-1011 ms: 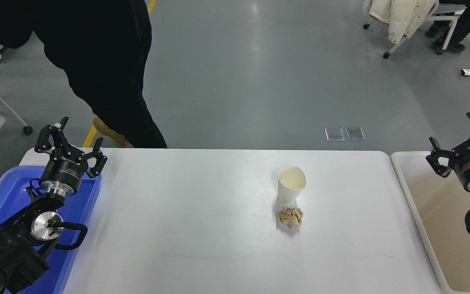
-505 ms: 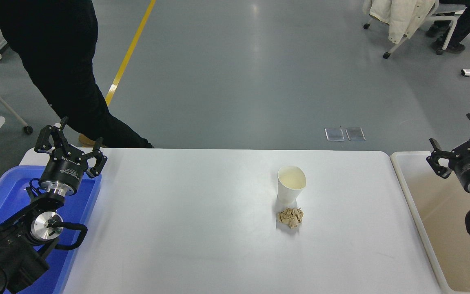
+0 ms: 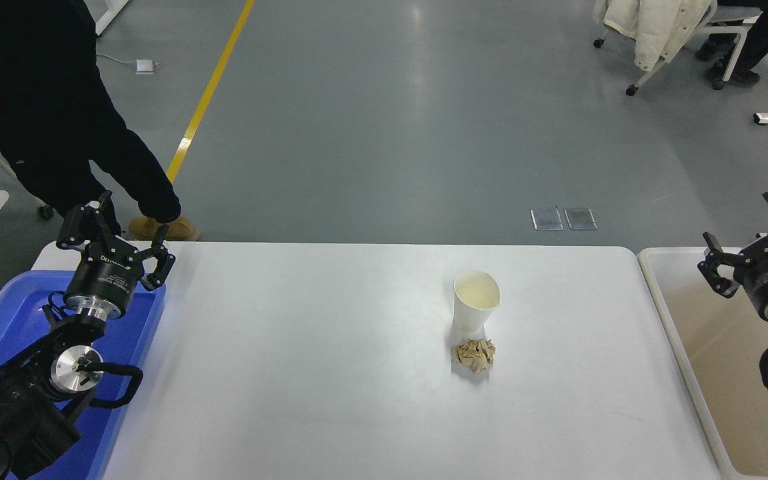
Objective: Clean the table surface
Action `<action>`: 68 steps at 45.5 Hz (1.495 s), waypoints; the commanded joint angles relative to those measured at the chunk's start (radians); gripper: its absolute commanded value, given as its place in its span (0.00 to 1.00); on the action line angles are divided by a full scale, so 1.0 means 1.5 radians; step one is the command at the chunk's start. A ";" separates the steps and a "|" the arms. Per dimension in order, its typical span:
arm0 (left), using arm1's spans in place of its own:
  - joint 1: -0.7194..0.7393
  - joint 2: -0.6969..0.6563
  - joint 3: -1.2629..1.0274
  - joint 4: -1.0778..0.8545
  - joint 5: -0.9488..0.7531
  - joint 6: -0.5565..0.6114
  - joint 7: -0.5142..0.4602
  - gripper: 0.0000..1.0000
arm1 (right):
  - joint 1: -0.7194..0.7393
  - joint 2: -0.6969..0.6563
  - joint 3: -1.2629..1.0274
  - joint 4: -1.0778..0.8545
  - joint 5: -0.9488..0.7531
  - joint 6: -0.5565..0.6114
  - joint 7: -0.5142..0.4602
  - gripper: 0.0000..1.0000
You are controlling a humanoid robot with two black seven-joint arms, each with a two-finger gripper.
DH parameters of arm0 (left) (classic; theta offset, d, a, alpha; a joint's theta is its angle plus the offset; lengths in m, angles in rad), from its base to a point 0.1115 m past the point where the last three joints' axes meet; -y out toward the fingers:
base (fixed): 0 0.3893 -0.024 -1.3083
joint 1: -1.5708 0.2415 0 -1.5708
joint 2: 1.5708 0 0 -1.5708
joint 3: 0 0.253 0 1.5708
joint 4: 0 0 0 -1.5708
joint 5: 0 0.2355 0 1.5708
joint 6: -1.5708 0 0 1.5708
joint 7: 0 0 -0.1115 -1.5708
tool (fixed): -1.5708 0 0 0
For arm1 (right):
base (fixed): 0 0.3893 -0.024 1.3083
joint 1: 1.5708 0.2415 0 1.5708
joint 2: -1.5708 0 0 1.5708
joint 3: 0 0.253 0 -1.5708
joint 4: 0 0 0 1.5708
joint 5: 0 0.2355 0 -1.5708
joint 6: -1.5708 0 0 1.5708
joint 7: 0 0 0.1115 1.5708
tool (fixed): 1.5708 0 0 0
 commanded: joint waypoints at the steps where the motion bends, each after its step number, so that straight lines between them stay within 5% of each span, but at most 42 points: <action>1: 0.000 0.000 0.000 0.000 -0.001 0.000 0.000 1.00 | 0.013 -0.001 -0.022 -0.003 0.000 0.002 -0.001 0.99; 15: 0.000 0.000 0.000 0.000 -0.001 0.000 0.000 1.00 | 0.084 -0.049 -0.166 -0.012 -0.027 -0.001 -0.002 0.99; 29: 0.000 0.000 0.000 0.000 0.000 0.000 0.000 1.00 | 0.251 -0.098 -0.516 0.085 -0.195 0.000 0.001 0.99; 60: 0.000 0.000 0.000 0.000 0.000 0.000 0.000 1.00 | 0.559 -0.099 -0.791 0.258 -0.599 0.000 0.001 0.99; 68: 0.000 0.000 0.000 0.000 0.000 0.000 0.000 1.00 | 0.584 -0.032 -0.845 0.275 -0.673 0.000 0.001 0.99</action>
